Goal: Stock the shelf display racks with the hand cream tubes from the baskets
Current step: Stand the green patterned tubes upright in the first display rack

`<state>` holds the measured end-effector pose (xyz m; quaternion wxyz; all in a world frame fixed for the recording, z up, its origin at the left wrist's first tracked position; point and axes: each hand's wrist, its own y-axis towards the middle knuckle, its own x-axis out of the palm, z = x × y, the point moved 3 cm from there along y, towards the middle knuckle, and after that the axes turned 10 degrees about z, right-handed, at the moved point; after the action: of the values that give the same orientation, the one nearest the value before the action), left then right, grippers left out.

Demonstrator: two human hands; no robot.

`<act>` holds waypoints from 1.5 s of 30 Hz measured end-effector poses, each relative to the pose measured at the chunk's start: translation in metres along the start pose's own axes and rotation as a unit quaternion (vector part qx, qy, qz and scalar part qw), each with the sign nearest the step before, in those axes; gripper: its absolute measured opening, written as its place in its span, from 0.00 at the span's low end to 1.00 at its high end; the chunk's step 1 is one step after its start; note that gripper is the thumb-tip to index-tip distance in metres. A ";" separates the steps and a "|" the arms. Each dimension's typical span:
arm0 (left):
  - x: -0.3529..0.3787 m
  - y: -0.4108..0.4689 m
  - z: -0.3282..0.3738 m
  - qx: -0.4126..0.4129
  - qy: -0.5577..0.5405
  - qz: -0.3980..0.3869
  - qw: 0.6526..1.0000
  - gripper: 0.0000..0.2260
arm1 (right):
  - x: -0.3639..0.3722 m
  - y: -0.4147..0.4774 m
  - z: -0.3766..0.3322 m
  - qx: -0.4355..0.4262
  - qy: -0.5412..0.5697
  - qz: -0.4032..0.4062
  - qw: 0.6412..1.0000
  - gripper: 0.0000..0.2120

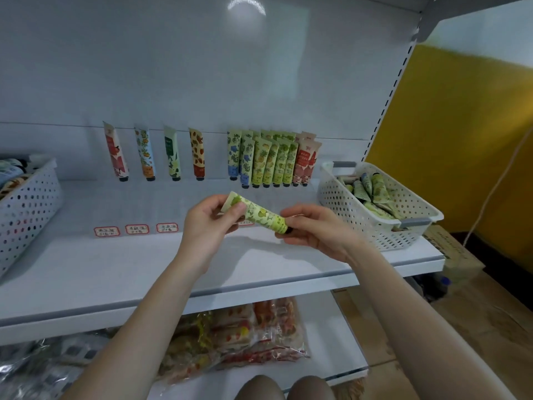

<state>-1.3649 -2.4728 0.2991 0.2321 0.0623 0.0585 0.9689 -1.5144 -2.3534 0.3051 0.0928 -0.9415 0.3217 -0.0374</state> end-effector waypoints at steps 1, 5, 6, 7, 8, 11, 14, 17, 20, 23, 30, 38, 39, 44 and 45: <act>0.002 0.000 0.002 0.023 0.020 0.002 1.000 0.06 | -0.001 -0.001 0.000 -0.021 -0.053 0.000 0.998 0.06; 0.012 0.002 0.008 0.098 0.084 -0.025 0.991 0.07 | 0.001 -0.007 -0.004 -0.148 -0.240 0.037 0.959 0.05; 0.015 0.003 0.008 0.114 0.099 -0.036 0.988 0.05 | 0.002 -0.008 -0.006 -0.178 -0.277 0.050 0.943 0.05; 0.019 0.003 0.008 0.128 0.111 -0.046 0.985 0.04 | 0.003 -0.008 -0.006 -0.206 -0.313 0.054 0.926 0.06; 0.022 0.004 0.007 0.140 0.121 -0.052 0.981 0.04 | 0.005 -0.008 -0.007 -0.228 -0.340 0.050 0.911 0.07; 0.030 0.007 0.002 0.163 0.129 -0.053 0.977 0.07 | 0.005 -0.004 -0.003 -0.257 -0.375 0.045 0.890 0.07; 0.034 0.009 -0.007 0.153 0.135 -0.040 0.978 0.12 | -0.001 0.005 0.003 -0.248 -0.398 0.078 0.880 0.06; 0.034 0.009 -0.026 0.160 0.209 -0.053 0.963 0.13 | -0.012 0.021 0.004 -0.236 -0.365 0.153 0.887 0.07; 0.034 0.005 -0.053 0.153 0.347 -0.115 0.918 0.13 | -0.023 0.037 -0.004 -0.231 -0.313 0.237 0.890 0.09; 0.037 -0.001 -0.075 0.177 0.434 -0.157 0.869 0.16 | -0.024 0.051 -0.018 -0.254 -0.273 0.278 0.886 0.04; 0.038 0.006 -0.091 0.208 0.430 -0.126 0.869 0.09 | -0.022 0.098 -0.028 -0.242 -0.252 0.346 0.871 0.09; 0.038 0.009 -0.092 0.237 0.413 -0.115 0.872 0.08 | -0.021 0.131 -0.011 -0.217 -0.286 0.344 0.868 0.10; 0.037 0.010 -0.093 0.237 0.411 -0.112 0.873 0.08 | -0.022 0.131 -0.011 -0.221 -0.297 0.342 0.864 0.10; 0.037 0.009 -0.092 0.227 0.410 -0.110 0.876 0.09 | -0.025 0.130 -0.011 -0.221 -0.334 0.337 0.852 0.17; 0.037 0.009 -0.091 0.224 0.412 -0.110 0.876 0.09 | -0.026 0.130 -0.009 -0.218 -0.338 0.337 0.852 0.17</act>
<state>-1.4147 -2.4716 0.2137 0.2716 -0.2986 0.3711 0.8363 -1.6140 -2.4395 0.2880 -0.0046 -0.7265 0.5677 0.3873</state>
